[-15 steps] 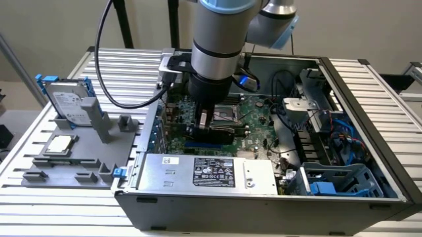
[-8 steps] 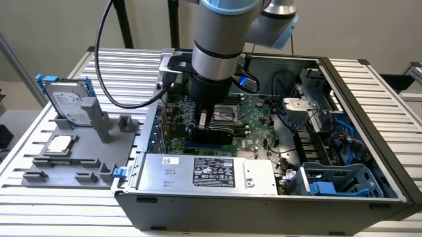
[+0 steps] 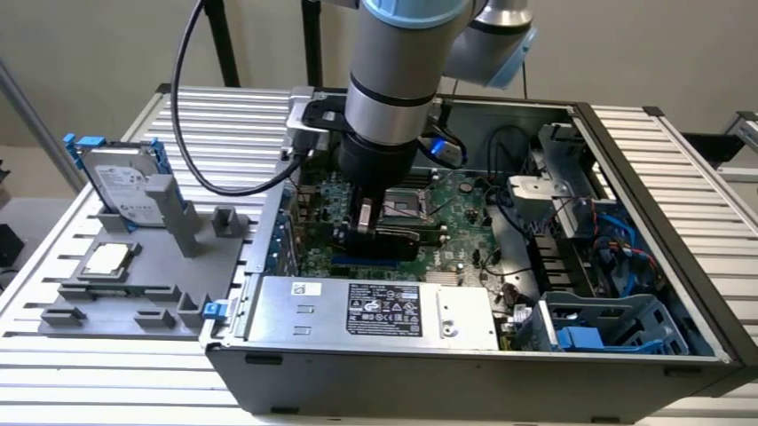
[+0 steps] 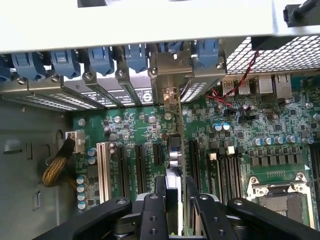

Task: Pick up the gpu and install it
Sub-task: 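Insert the gpu into the slot, then press down on the gpu until it lock into place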

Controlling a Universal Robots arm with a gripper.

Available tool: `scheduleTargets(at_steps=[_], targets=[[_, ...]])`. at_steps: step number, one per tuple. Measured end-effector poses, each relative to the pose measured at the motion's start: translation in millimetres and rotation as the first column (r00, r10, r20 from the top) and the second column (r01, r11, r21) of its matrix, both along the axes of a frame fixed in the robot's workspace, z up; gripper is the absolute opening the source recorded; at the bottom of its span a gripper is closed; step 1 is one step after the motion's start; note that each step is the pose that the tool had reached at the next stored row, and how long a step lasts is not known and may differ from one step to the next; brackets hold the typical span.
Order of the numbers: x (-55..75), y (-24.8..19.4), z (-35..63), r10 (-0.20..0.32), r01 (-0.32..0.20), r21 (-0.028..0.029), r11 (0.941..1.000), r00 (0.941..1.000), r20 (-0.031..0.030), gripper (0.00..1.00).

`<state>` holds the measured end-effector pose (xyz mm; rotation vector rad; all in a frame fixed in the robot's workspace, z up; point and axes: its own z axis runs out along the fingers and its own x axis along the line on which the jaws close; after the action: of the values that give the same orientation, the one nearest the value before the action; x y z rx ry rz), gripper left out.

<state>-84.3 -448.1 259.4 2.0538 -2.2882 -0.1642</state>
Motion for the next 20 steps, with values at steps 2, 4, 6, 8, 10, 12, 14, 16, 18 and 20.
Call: scheduleTargets(at_steps=[2,4,6,8,10,12,14,16,18,20], targets=[[0.1,0.0,-0.8,0.0,0.0,-0.0007,1.0,1.0,-0.0001,0.0],[0.1,0.0,-1.9,0.0,0.0,-0.0007,1.0,1.0,-0.0001,0.0],[0.1,0.0,-3.0,0.0,0.0,-0.0008,1.0,1.0,-0.0001,0.0],[0.1,0.0,-4.5,0.0,0.0,-0.0008,1.0,1.0,-0.0001,0.0],[0.1,0.0,-6.1,0.0,0.0,-0.0007,1.0,1.0,-0.0001,0.0],[0.1,-0.1,-7.7,0.001,-0.001,-0.0014,1.0,1.0,-0.0004,0.0],[0.2,-0.2,-8.8,0.0,0.0,-0.0017,1.0,1.0,-0.0006,0.0],[0.3,-0.1,-10.3,0.0,0.0,-0.0008,1.0,1.0,-0.0006,0.0],[0.6,0.0,-10.8,0.0,0.0,-0.0015,1.0,1.0,-0.0006,0.0],[1.0,0.1,-11.2,0.0,0.0,-0.0013,1.0,1.0,-0.0005,0.0]])
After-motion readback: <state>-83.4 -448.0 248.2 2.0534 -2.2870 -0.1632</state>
